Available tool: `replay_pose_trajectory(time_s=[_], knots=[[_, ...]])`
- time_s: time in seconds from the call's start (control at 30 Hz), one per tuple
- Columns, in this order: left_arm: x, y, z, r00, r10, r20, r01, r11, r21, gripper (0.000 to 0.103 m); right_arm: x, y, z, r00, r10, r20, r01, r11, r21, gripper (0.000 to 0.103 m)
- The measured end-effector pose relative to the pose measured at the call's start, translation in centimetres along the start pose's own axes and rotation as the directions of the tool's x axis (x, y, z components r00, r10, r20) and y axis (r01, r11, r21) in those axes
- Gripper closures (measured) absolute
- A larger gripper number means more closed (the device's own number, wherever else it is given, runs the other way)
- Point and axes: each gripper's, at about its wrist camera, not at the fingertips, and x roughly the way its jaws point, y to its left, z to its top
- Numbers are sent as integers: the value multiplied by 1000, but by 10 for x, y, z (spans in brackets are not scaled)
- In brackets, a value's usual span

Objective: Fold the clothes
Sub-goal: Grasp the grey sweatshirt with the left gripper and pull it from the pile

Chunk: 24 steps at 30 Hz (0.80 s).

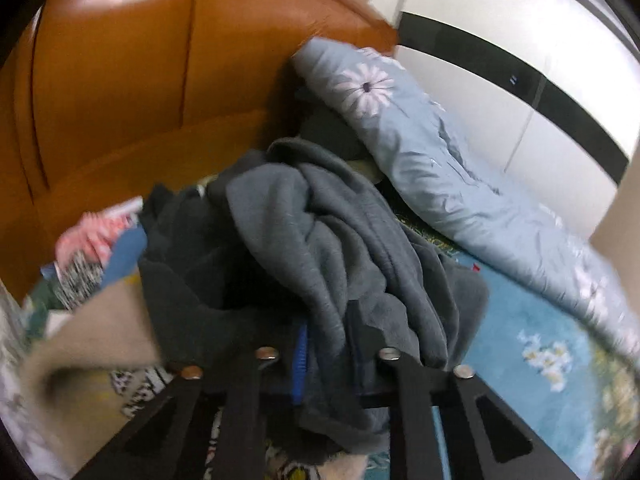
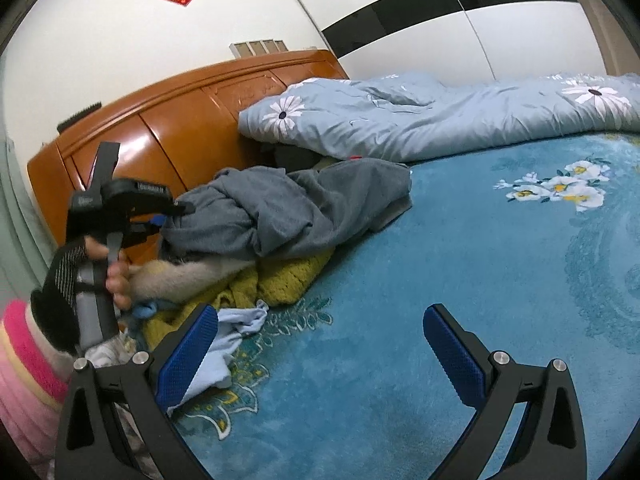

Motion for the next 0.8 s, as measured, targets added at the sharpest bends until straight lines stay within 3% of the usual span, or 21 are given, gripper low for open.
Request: replay_pose_trajectory(time_s=[0.13, 0.3, 0.47, 0.63, 0.73, 0.8], knots=[[-10, -7, 11, 1000, -29, 6, 30, 999, -19, 94, -4, -6, 5, 1000, 20, 15, -21, 999, 38, 0], [-33, -58, 32, 994, -106, 34, 102, 989, 106, 94, -16, -13, 11, 997, 45, 61, -50, 995, 82, 0], [-55, -138, 45, 963, -267, 38, 256, 950, 181, 96, -27, -26, 16, 994, 49, 96, -62, 988, 138, 0], [-96, -226, 51, 888, -458, 29, 436, 861, 261, 96, -46, -45, 24, 986, 29, 167, -65, 974, 217, 0], [-134, -269, 54, 821, -569, 50, 527, 787, 321, 96, -68, -58, 28, 972, -11, 235, -54, 962, 268, 0], [-164, -288, 57, 761, -647, 47, 600, 729, 329, 96, -91, -65, 30, 955, -47, 293, -40, 958, 285, 0]])
